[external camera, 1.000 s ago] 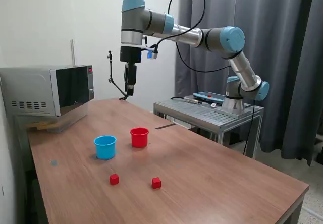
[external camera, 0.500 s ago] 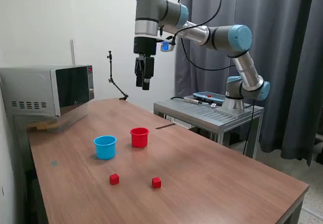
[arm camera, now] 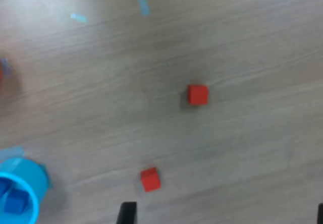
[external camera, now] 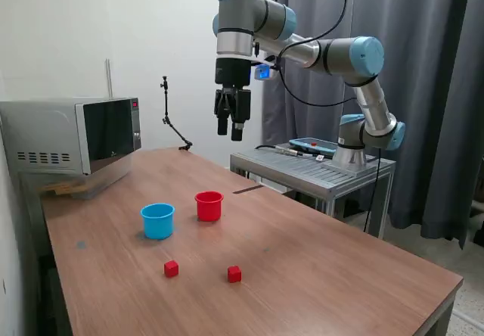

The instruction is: Place red objects in the red bin, and blue objects in the blue bin.

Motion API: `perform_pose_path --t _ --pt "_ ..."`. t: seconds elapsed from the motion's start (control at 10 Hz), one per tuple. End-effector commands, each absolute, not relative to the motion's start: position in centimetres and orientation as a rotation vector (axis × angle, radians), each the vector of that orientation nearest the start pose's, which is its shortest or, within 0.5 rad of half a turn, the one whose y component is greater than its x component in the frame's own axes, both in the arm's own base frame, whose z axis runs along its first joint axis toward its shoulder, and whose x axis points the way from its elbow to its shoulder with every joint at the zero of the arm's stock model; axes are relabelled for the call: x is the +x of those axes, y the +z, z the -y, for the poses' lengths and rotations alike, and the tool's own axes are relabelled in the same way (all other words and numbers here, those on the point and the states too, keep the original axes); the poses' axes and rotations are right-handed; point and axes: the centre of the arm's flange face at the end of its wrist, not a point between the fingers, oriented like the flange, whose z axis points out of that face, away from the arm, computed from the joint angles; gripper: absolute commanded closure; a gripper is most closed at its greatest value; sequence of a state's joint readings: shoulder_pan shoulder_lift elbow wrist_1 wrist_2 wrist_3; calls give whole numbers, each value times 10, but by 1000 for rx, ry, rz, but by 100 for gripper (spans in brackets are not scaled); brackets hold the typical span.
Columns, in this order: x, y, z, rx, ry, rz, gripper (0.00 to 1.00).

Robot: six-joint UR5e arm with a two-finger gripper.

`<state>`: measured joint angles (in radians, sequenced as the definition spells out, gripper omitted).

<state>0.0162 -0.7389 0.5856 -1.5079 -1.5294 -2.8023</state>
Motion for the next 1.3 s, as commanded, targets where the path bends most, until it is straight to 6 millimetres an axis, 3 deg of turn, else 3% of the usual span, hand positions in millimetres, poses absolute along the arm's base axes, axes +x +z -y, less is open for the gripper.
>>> perform_pose_path --t 0.0,0.4,0.8,0.9,1.2 --pt "-804 404 162 -1881 -3 -2607 0" --pt "-805 371 176 -1783 -37 -2640 0" --pt "-827 335 179 -1725 -10 -2720 0" --pt "-835 312 180 -1718 -21 -2706 0" --pt "-844 272 181 -1733 -24 -2692 0"
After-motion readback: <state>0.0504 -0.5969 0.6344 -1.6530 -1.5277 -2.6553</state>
